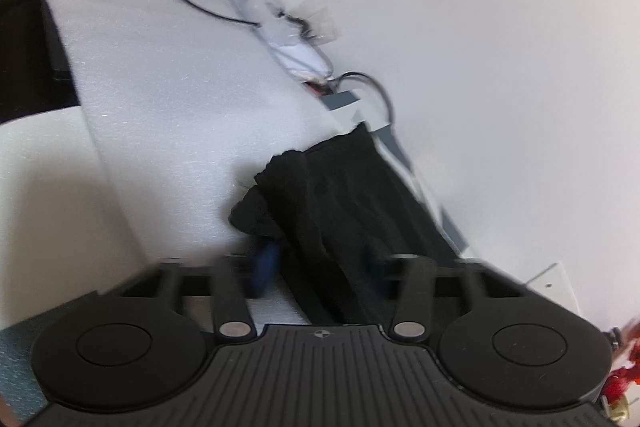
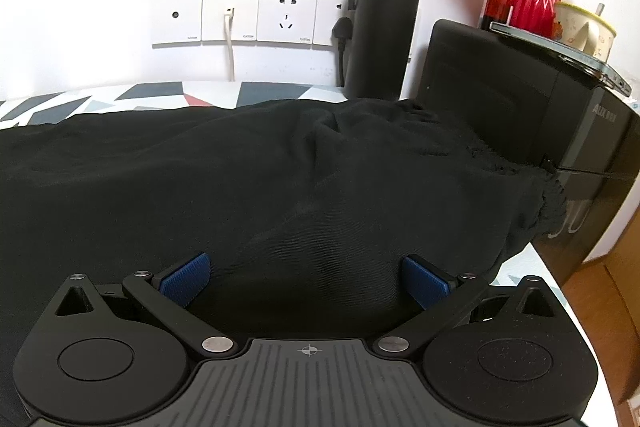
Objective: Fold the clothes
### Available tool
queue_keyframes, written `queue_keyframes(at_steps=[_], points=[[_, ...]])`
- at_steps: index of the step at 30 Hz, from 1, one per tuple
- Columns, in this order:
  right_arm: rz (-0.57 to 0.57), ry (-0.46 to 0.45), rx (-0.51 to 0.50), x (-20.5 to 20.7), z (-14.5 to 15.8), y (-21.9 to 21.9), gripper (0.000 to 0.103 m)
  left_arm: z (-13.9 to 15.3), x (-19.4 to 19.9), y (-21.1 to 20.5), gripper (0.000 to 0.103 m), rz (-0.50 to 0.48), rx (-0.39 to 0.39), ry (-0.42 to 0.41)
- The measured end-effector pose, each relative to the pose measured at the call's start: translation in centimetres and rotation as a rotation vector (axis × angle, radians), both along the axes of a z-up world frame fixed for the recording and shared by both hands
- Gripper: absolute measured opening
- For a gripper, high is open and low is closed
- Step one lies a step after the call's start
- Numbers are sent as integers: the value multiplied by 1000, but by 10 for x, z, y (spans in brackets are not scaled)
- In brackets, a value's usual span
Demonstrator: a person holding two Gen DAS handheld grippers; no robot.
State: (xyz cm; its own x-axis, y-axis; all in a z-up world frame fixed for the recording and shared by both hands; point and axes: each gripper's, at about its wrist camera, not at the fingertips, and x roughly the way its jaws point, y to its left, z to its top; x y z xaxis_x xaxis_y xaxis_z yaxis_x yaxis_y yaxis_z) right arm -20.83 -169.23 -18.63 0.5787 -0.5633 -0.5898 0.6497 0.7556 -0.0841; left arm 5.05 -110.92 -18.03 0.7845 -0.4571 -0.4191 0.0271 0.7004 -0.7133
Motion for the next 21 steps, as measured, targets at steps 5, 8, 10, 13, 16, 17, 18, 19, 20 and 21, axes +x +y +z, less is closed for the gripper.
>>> queue_keyframes(at_steps=[5,8,10,13,16,17,18,19,20,21], points=[[26,23,-38,3,12,5,102,30,-16,-16,9,-35,74,-165],[47,6,-48,0,26,6,102,58,-25,-38,9,-114,126,-294],[50,3,-53,-2,31,4,102,72,-29,-59,9,-190,158,-359],[30,21,-76,-4,32,-2,102,84,-34,-99,9,-321,209,-416],[9,32,-73,-8,27,-8,102,86,-39,-144,9,-450,277,-456],[2,30,-56,-10,23,-12,102,86,-43,-158,9,-486,301,-472],[-3,26,-38,-12,19,-14,102,85,-47,-173,9,-525,321,-490],[-9,20,-20,-13,15,-16,102,84,-50,-186,9,-563,337,-506],[-15,9,-4,-16,10,-18,102,83,-55,-199,9,-599,353,-521],[-22,-4,11,-18,6,-19,102,82,-61,-214,9,-639,373,-538]])
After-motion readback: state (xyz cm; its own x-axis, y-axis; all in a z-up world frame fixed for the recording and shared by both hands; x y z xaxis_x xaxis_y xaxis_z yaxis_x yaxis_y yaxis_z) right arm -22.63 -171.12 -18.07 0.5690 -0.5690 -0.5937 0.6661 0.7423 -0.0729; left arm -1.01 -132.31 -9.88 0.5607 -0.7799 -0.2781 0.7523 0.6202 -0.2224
